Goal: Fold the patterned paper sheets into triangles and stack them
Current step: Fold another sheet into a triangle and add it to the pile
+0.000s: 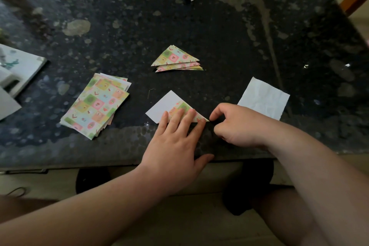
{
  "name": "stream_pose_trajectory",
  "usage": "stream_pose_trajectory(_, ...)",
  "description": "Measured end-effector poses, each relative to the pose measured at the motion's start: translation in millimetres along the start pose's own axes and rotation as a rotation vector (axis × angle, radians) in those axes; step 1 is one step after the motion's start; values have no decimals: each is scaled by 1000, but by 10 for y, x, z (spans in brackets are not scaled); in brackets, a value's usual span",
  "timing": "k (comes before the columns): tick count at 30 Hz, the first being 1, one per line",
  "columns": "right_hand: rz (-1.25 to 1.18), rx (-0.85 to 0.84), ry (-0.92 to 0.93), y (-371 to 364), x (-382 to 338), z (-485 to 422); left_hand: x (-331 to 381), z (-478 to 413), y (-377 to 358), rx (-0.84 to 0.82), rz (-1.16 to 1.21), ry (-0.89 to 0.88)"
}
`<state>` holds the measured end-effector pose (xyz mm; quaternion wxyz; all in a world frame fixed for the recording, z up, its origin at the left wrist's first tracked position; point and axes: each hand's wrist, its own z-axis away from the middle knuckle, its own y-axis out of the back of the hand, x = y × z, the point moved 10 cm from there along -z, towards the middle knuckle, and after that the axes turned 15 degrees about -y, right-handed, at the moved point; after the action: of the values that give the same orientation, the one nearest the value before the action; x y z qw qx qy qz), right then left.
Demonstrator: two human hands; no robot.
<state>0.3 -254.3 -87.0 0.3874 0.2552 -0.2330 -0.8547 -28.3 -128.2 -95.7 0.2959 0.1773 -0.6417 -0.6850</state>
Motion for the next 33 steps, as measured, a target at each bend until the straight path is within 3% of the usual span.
stream_pose_trajectory(28,267,62,136,-111,-133,253,6,-1,16,39,19,-19)
stream_pose_trajectory(33,107,9,145,-114,-170,188,-8,2,13,45,28,-12)
